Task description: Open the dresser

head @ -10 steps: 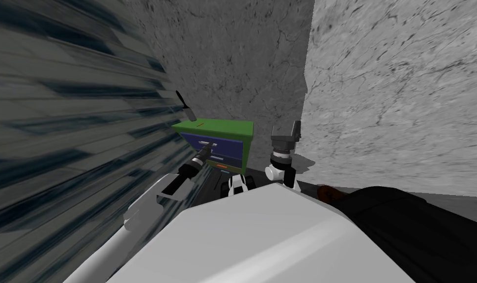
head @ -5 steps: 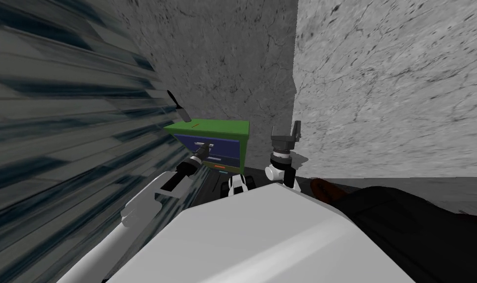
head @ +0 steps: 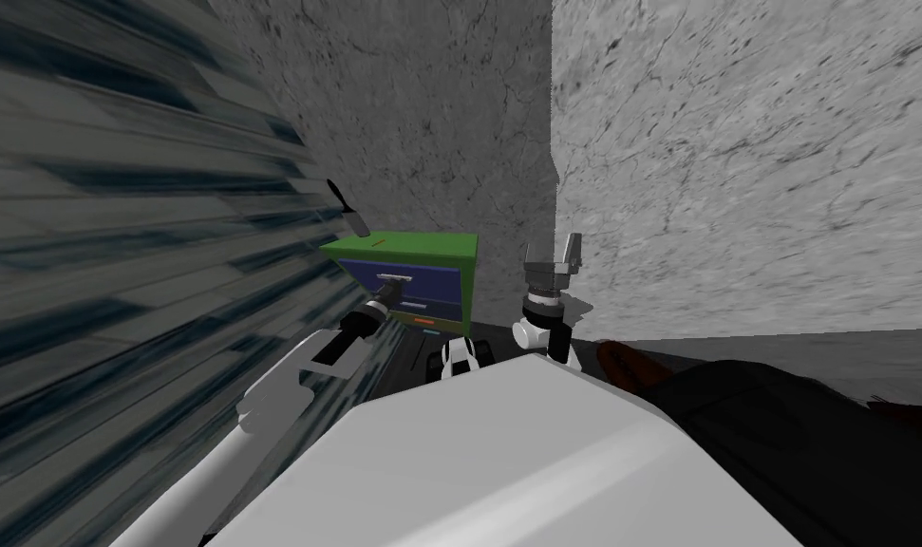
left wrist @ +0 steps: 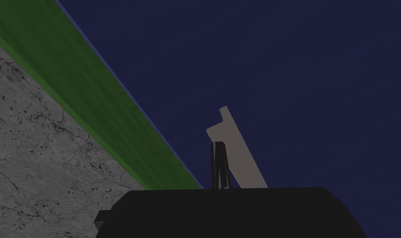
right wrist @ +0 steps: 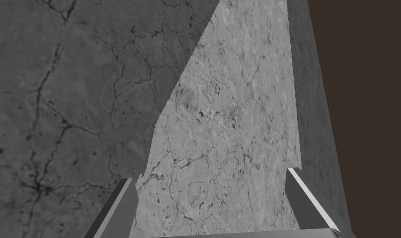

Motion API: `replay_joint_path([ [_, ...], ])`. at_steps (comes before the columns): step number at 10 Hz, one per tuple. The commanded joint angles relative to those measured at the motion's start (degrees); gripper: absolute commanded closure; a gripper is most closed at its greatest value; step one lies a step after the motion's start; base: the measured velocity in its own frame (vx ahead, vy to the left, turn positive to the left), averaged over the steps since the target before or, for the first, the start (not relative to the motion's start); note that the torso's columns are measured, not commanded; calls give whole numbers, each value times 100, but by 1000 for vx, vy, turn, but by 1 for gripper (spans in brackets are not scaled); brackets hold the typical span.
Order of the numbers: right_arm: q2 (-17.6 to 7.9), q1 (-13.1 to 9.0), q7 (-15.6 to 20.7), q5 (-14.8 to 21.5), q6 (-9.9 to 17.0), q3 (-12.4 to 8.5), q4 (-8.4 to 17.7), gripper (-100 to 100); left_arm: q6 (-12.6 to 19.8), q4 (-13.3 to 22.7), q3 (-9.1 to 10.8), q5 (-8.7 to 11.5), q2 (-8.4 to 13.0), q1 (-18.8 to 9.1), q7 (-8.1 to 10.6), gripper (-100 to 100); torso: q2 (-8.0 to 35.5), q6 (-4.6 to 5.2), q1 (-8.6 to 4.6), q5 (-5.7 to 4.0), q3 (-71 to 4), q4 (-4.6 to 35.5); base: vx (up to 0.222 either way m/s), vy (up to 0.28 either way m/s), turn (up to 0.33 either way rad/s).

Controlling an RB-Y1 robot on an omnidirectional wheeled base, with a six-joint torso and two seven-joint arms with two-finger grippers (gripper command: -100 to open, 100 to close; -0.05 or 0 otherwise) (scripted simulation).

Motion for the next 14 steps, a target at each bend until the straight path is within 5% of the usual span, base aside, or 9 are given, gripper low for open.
replay_joint_path([
  [1,0,0,0,0,0,0,0,0,-44,-313,-184,-69,61,145,-25,100,10,5,-7,-2,5,3,73,10,206],
  [3,0,0,0,0,0,0,0,0,-50,-397,-216,-103,61,211,-38,100,28,2,-14,-5,18,9,59,-3,162],
  [4,0,-2,0,0,0,1,0,0,-56,-417,-219,-101,71,221,-35,-100,42,8,-14,-4,26,12,9,-1,-11],
  [7,0,-2,0,0,1,1,0,0,60,-299,-102,-14,72,81,2,-100,26,2,-16,-5,17,8,21,-22,-127],
  [8,0,-2,0,0,0,1,0,0,-37,-373,-194,-84,65,185,-29,100,30,-1,-6,-2,18,9,-24,8,192],
  [13,-1,-4,0,0,1,0,1,0,17,-541,-183,-70,232,191,93,100,48,3,2,1,32,15,-92,51,51],
  [14,0,-3,0,0,1,1,1,0,47,-465,-174,-52,214,165,97,-100,11,4,-22,-6,9,5,58,-34,-57],
])
